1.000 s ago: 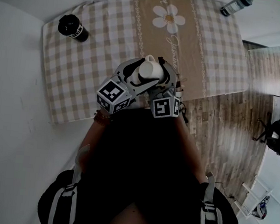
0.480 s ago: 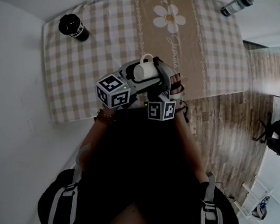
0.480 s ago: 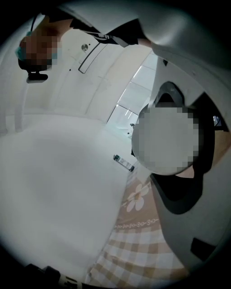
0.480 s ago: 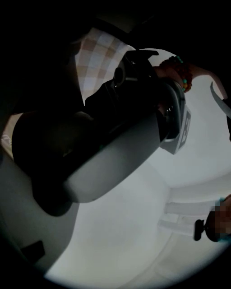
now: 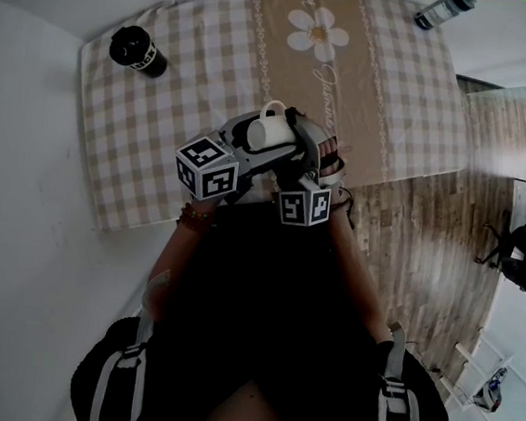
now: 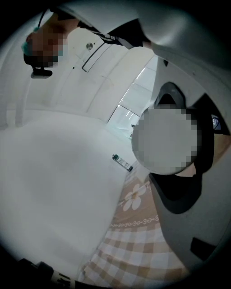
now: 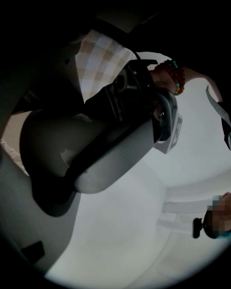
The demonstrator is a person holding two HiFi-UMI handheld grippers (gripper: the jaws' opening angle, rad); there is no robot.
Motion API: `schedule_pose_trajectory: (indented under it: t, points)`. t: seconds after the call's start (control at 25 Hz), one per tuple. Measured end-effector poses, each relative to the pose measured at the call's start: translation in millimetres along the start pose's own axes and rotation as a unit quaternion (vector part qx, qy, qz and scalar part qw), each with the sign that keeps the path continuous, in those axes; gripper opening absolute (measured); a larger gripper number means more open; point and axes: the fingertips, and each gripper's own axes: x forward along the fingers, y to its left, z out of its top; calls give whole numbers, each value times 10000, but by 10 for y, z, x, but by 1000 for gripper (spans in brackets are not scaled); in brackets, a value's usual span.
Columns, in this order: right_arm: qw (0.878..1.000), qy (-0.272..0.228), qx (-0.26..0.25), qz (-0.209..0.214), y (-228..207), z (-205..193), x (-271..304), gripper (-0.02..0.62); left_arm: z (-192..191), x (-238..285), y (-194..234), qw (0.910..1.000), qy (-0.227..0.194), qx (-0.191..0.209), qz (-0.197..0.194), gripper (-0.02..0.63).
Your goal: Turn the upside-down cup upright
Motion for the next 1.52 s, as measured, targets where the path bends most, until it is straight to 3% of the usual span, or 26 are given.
schedule_pose_trajectory:
  t: [0.16, 0.24, 0.28, 0.4, 0.44, 0.56, 0.6, 0.64, 0.8, 0.88, 0.92, 1.0, 1.04, 1.12, 1.28, 1.4, 1.52]
  points:
    - [9952, -143, 912, 326, 7, -140, -124, 423, 115, -154, 170, 9989, -327, -321, 103, 388]
    - [9800, -473, 1799, 706, 12, -137, -187, 423, 230, -270, 238, 9968, -586, -540, -41, 388]
    - [9650, -715, 2353, 914, 8, -98, -218, 423, 281, -320, 251, 9956, -697, -608, -145, 388]
    - [8981, -1300, 3972, 1371, -52, 65, -336, 371, 353, -409, 222, 9941, -811, -622, -356, 388]
    - [8796, -1458, 4281, 1474, -91, 122, -369, 336, 351, -417, 196, 9945, -790, -554, -400, 388]
    - [8354, -1826, 4919, 1636, -195, 220, -375, 331, 307, -419, 77, 9955, -728, -160, -585, 388]
    - [8135, -1881, 5214, 1761, -203, 221, -362, 331, 302, -416, 23, 9950, -747, 4, -667, 388]
    - [7841, -1922, 5554, 1993, -190, 223, -357, 331, 307, -414, -32, 9939, -798, 151, -744, 388]
    - [6338, -2295, 6646, 3223, -166, 345, -495, 270, 357, -435, -214, 9872, -1006, 667, -1042, 388]
    - [5700, -2551, 6964, 3535, -251, 400, -578, 270, 351, -467, -295, 9824, -1015, 958, -1240, 388]
    - [5466, -2617, 7073, 3641, -287, 408, -608, 270, 334, -486, -335, 9797, -1006, 1087, -1354, 388]
    - [5192, -2603, 7180, 3837, -312, 413, -644, 270, 274, -515, -407, 9741, -938, 1341, -1562, 388]
    - [5148, -2543, 7181, 3932, -302, 420, -651, 268, 229, -519, -431, 9717, -866, 1488, -1620, 388]
    - [5240, -2351, 7102, 4072, -246, 441, -646, 264, 112, -497, -455, 9671, -647, 1849, -1622, 388]
    - [5756, -1963, 6854, 4006, -80, 393, -592, 123, -63, -430, -494, 9575, -354, 2394, -1570, 388]
    - [5951, -1942, 6710, 3973, -40, 388, -589, 123, -109, -427, -477, 9564, -292, 2410, -1623, 388]
    - [6234, -1955, 6460, 3949, -31, 435, -602, 106, -194, -417, -465, 9521, -124, 2573, -1645, 388]
